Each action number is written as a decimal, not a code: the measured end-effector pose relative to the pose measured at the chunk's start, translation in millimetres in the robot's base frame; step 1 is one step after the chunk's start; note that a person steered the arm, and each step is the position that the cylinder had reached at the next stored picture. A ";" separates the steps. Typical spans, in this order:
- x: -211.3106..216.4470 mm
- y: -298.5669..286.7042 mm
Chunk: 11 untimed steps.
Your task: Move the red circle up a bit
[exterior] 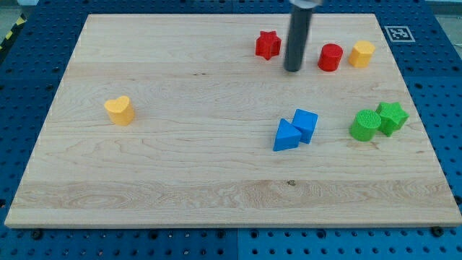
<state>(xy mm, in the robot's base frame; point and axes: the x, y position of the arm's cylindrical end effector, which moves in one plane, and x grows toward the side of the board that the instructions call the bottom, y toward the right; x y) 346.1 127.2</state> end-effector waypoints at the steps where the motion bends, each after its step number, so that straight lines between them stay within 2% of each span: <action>1: 5.1 65.8; 3: 10.1 155.9; 4: 5.9 160.2; 6: 5.9 70.5; 9: -20.9 62.2; 10: -64.6 62.2; 11: -72.5 53.7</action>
